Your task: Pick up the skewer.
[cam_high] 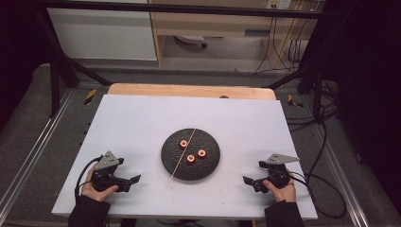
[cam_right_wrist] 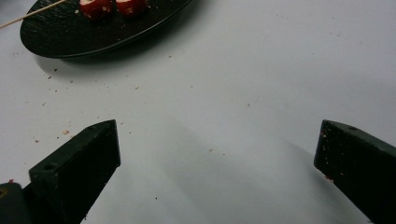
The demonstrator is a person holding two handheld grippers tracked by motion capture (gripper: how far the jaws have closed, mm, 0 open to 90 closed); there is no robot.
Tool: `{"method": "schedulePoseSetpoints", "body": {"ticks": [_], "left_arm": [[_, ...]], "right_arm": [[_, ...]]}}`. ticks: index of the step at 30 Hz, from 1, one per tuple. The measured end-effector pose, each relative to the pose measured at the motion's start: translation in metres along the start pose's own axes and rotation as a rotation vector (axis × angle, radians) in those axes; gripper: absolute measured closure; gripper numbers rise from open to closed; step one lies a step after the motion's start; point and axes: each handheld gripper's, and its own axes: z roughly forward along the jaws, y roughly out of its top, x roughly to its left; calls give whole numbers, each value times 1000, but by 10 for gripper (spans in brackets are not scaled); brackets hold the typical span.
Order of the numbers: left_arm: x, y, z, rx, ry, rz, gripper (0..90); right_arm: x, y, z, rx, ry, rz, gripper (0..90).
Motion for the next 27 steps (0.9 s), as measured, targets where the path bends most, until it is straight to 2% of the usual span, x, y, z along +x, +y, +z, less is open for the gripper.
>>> {"method": "schedulePoseSetpoints", "body": {"ticks": [15,27], "left_arm": [[-8,9,1,4,1,9,21],[-28,23,8,42,6,24,26]], "right_arm": [[0,0,1,0,-4,6,9],[0,0,1,7,-11,4,6]]}}
